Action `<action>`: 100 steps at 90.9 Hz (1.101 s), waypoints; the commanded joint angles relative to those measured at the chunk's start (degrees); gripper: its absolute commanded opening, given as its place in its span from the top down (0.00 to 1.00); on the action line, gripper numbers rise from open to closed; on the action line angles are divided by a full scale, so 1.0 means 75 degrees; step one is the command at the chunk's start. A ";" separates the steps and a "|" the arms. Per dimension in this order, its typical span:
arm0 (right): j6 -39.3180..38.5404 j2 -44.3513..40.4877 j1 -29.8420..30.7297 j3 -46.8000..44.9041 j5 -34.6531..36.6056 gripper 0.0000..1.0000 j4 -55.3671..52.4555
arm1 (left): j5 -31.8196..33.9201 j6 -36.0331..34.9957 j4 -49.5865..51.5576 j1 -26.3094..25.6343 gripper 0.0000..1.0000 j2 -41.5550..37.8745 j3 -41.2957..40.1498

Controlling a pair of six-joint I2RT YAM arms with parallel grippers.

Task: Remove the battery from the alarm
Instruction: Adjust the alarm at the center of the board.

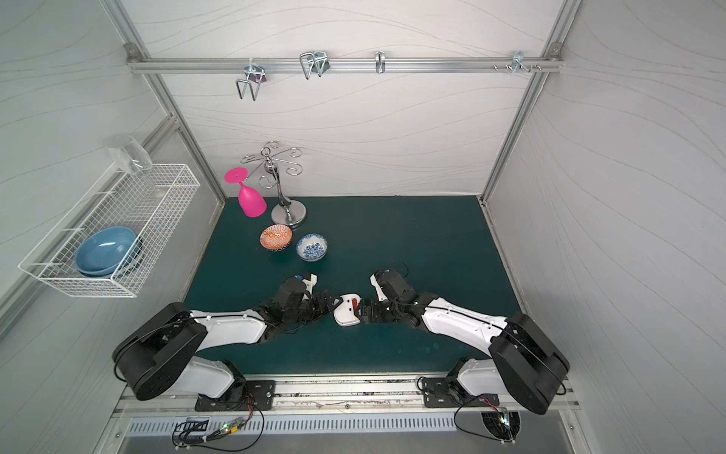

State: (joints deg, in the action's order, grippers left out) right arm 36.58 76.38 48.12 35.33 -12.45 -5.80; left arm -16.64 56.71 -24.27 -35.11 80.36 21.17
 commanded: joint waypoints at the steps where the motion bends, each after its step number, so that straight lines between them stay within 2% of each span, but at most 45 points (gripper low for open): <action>1: -0.0090 0.0354 0.0279 0.0417 -0.0308 0.12 -0.0050 | -0.0145 -0.0430 0.0770 0.0326 0.22 -0.0553 -0.0195; 18: -0.0213 0.0951 0.0743 0.0877 -0.0562 0.18 0.0155 | -0.0147 -0.0565 0.1919 0.0381 0.34 -0.1719 -0.0478; 35: -0.0278 0.1728 0.1384 0.1531 -0.0872 0.19 0.0426 | 0.0380 -0.0164 0.3188 0.0575 0.42 -0.3519 -0.1034; 45: -0.0406 0.2186 0.1589 0.1997 -0.1061 0.19 0.0514 | 0.0524 -0.0208 0.4369 0.0692 0.52 -0.4715 -0.1074; 60: -0.0933 0.1811 0.1440 0.2194 -0.0498 0.19 -0.0194 | 0.0380 -0.0198 0.5055 0.0757 0.67 -0.5700 -0.1265; 69: -0.1231 0.1306 0.1075 0.2052 -0.0333 0.19 -0.0682 | 0.0308 -0.0187 0.4727 0.0768 0.72 -0.5569 -0.1371; 77: -0.1424 0.0826 0.0586 0.1897 -0.0107 0.20 -0.1232 | 0.0168 -0.0272 0.4184 0.0768 0.75 -0.4978 -0.1271; 100: -0.2055 0.0084 -0.1477 0.1902 0.1042 0.27 -0.3040 | -0.0467 -0.0774 0.2501 0.0768 0.80 -0.2120 -0.0438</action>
State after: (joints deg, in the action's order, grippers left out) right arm 24.88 78.65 42.22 49.89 -10.37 -18.76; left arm -17.52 53.78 3.77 -29.63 58.02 13.54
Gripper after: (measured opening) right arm 0.737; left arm 0.201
